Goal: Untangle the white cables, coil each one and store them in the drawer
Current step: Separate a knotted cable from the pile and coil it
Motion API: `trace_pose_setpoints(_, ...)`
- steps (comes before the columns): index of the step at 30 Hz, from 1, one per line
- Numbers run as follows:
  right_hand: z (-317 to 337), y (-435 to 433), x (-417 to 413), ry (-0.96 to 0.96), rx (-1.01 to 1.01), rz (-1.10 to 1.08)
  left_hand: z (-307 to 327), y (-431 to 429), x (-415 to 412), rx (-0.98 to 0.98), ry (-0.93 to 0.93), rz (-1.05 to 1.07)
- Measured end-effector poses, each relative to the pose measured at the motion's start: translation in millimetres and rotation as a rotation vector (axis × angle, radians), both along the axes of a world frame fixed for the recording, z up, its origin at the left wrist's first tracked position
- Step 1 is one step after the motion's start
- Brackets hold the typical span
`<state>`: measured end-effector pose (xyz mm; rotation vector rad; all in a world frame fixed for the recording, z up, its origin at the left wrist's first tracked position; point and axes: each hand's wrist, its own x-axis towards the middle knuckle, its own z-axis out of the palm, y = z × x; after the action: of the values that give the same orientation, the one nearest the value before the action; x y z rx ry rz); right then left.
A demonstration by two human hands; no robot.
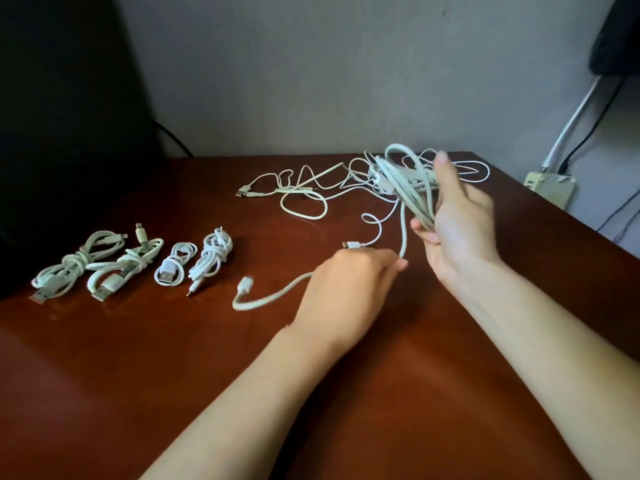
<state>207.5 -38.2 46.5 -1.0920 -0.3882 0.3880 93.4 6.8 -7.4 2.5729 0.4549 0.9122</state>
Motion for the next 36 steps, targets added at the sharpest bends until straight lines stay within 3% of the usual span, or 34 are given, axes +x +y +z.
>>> trace_pose_setpoints(4, -17.1, 8.6, 13.1, -0.126, -0.075, -0.132, 2.8, -14.0, 2.7, 0.335, 0.028, 0.024)
trace_pose_setpoints(7, -26.0, 9.8, 20.9, -0.427, -0.171, -0.253, 5.2, -14.1, 1.5, 0.481, 0.019, 0.059)
trace_pose_setpoints(10, -28.0, 5.1, 22.8, -0.791, -0.287, -0.377, 12.1, -15.7, -4.6, 0.560, 0.008, 0.073)
trace_pose_setpoints(13, -29.3, 3.9, 21.3, -1.083, -0.263, -0.452, 15.2, -14.5, -7.0, 0.585, 0.001, 0.061)
trace_pose_setpoints(18, -34.1, 7.8, 21.7, -1.414, -0.180, -0.390, 24.3, -2.5, -14.6, 0.566, -0.101, 0.120)
trace_pose_setpoints(24, -30.2, 5.3, 15.9, -1.448, -0.230, -0.045, 32.3, 24.0, -31.0, 0.593, -0.203, 0.119)
trace_pose_setpoints(30, -23.7, 0.9, 5.9, -1.336, -0.176, 0.146, 31.4, 42.1, -38.5, 0.398, -0.237, 0.171)
trace_pose_setpoints(33, -22.0, -2.0, 1.3, -1.251, -0.190, 0.243, 31.3, 46.6, -38.9, 0.174, -0.240, 0.083)
trace_pose_setpoints(36, -19.6, -6.5, -3.0, -1.038, -0.225, 0.372, 32.1, 47.2, -39.6, -0.096, -0.287, -0.046)
